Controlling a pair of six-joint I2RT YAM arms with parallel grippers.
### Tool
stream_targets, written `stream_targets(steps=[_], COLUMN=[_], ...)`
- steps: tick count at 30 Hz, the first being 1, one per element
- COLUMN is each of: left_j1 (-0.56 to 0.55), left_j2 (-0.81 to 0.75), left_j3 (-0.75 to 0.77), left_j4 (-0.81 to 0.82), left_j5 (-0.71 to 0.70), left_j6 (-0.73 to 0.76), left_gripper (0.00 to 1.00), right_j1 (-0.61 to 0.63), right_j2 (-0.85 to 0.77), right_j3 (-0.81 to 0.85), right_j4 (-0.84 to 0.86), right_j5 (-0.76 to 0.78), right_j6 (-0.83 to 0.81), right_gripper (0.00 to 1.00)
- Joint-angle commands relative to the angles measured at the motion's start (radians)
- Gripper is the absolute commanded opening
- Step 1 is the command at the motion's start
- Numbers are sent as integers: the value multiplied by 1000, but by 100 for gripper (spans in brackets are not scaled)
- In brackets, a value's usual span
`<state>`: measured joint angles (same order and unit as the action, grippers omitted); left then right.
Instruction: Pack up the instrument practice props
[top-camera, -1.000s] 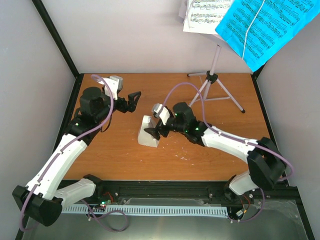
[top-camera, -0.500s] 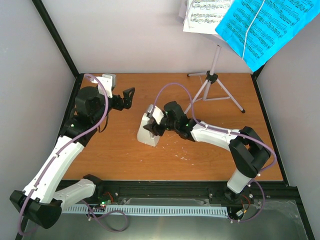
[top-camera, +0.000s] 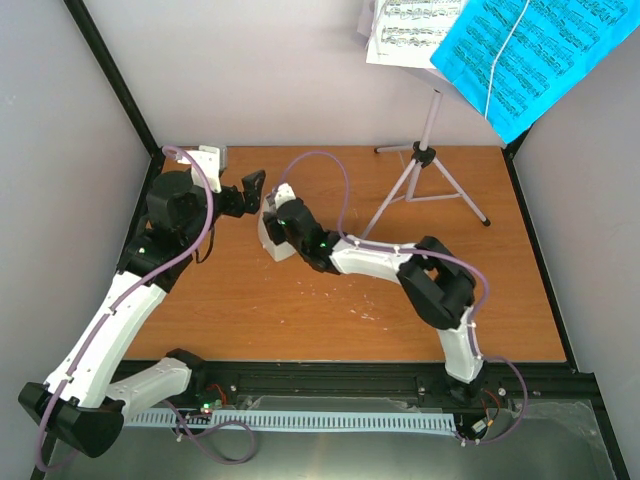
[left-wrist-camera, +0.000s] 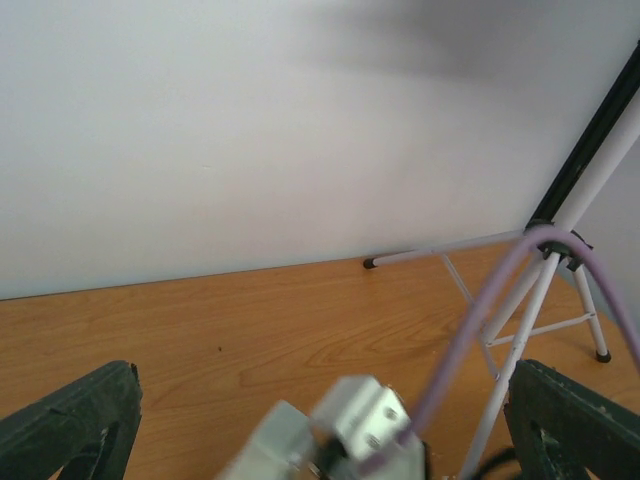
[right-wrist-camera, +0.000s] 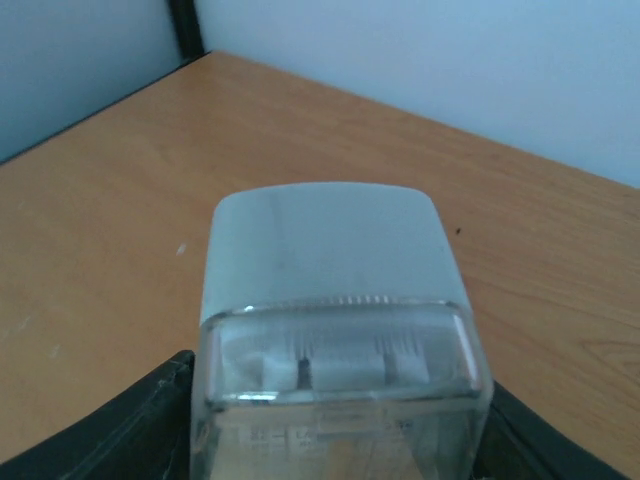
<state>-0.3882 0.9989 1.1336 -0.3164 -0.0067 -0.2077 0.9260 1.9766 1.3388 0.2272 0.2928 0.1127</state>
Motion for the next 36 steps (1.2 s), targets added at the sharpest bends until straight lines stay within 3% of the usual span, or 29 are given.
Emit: stream_targets(steps=[1,6,11,14,19,25,28,32,36], left_j1=[5,5,5,5,5,5,5,-10,-101], left_j2=[-16,-27,-43,-62,-78,-40,41,203,377], left_j3=[6,-6,-18,-21,-18,28,84,149,238], left_j4=[-17,-24,-25,-15,0,14,-13,-32,-51], left_j5=[42,70,72,63,84,228,360,688,595], left_j6=[-31,-43,-35,-20,19,133,146,159,146], left_gripper=[99,99,100,99,100,100,100,99,100], right_j1=[15,28,30,30,30,25,-3,-118,-225], right_j2=[150,280,257,164,-71,-413,-572,-772,-964], right_j3=[197,412,431,312,112,-299,-415,-550,-697], right_j4=[-51,-138,-139,-33,63,294,248,127,81], right_j5=[138,134,98,68,16,112,137,68,45], right_j6=[127,145,118,45,-74,-84,-34,82,114], right_gripper=[60,69,91,100,100,100,100,100,100])
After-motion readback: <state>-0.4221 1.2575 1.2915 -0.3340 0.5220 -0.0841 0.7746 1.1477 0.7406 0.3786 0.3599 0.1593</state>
